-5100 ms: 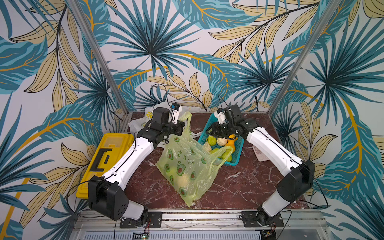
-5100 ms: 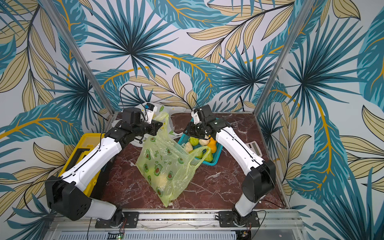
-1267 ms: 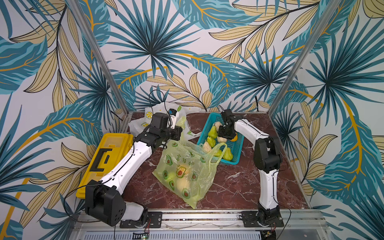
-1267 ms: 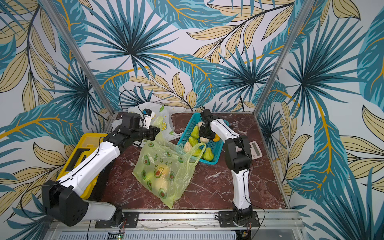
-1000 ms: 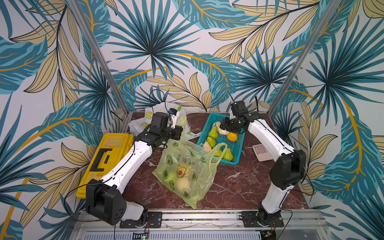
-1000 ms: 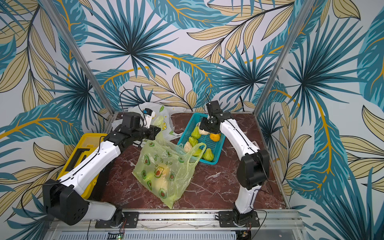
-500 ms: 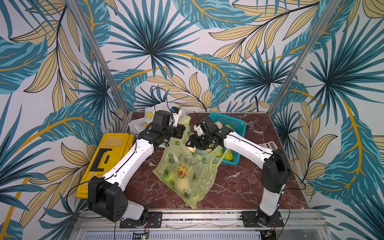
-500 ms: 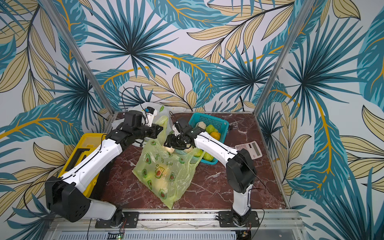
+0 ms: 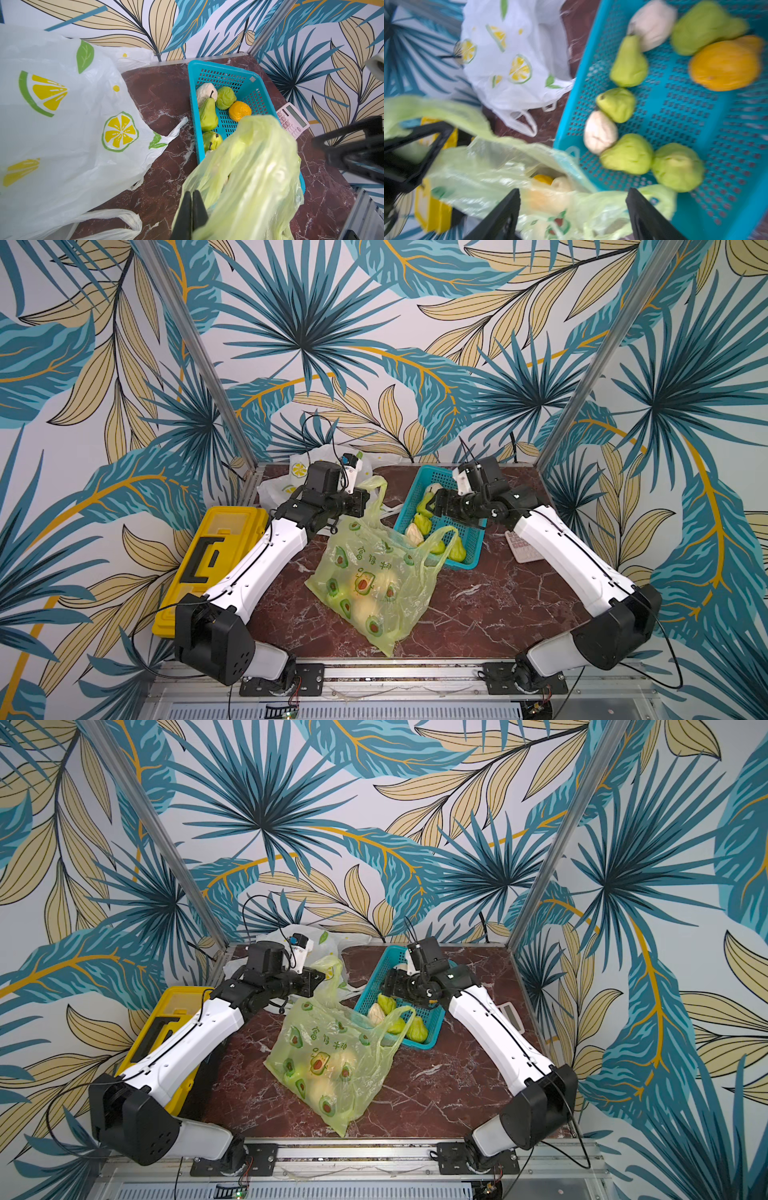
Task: Place the pears into plastic bags & tie knots
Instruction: Place the pear in the plastic bag, then place the plastic bag at the center of the board.
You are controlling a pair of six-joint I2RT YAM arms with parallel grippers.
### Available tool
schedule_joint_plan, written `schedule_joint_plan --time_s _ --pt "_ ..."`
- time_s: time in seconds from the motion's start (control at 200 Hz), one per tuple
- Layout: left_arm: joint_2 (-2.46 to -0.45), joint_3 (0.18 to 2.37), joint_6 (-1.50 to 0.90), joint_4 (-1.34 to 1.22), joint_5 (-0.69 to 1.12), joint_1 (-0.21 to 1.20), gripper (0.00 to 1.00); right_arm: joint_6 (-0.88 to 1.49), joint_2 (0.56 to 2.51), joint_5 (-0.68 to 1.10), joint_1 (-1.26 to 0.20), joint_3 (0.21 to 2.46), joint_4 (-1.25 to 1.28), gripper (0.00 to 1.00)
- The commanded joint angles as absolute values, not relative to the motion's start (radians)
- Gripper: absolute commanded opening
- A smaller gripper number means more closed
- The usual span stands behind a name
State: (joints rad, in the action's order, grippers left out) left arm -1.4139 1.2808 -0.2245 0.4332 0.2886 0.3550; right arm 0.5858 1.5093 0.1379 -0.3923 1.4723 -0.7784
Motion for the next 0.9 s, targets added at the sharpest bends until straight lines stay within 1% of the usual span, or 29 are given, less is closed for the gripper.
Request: schedule_joint_plan --time_s 0.0,0.18,0.265,0.35,0.466,0.536,0.611,0.721,0.776,0.831,0.896 --pt "-1.355 1.259 -0.213 0.413 0.275 0.336 0.06 0.553 1.631 0.024 -0.350 1.392 -0.794 0.80" --pt "-1.345 1.252 -0.216 0.412 0.281 0.327 0.07 0.521 1.786 0.058 -0.258 1.398 -0.739 0.77" --pt "-1.344 1.247 -0.218 0.413 0.273 0.327 0.06 0.490 1.849 0.045 -0.222 1.426 -0.768 0.76" --pt "-1.340 1.240 -0.221 0.412 0.265 0.325 0.06 0.459 1.883 -0.044 -0.182 1.450 -0.823 0.76" --pt "-1.326 1.238 -0.230 0.413 0.251 0.318 0.06 0.414 1.893 -0.263 -0.140 1.509 -0.921 0.76" --pt "-1.311 1.231 -0.235 0.413 0.238 0.317 0.06 0.391 1.874 -0.305 -0.144 1.562 -0.964 0.76" --pt "-1.306 1.221 -0.242 0.413 0.238 0.315 0.06 0.374 1.833 -0.238 -0.160 1.597 -0.982 0.77" --pt "-1.305 1.211 -0.264 0.413 0.249 0.316 0.06 0.410 1.731 -0.049 -0.202 1.592 -0.984 0.78" --pt "-1.308 1.210 -0.271 0.413 0.257 0.317 0.07 0.470 1.657 0.047 -0.218 1.546 -0.960 0.81" --pt "-1.304 1.210 -0.279 0.413 0.258 0.316 0.06 0.552 1.566 0.137 -0.231 1.466 -0.910 0.85" --pt "-1.301 1.210 -0.281 0.412 0.260 0.316 0.07 0.668 1.456 0.188 -0.250 1.360 -0.834 0.90"
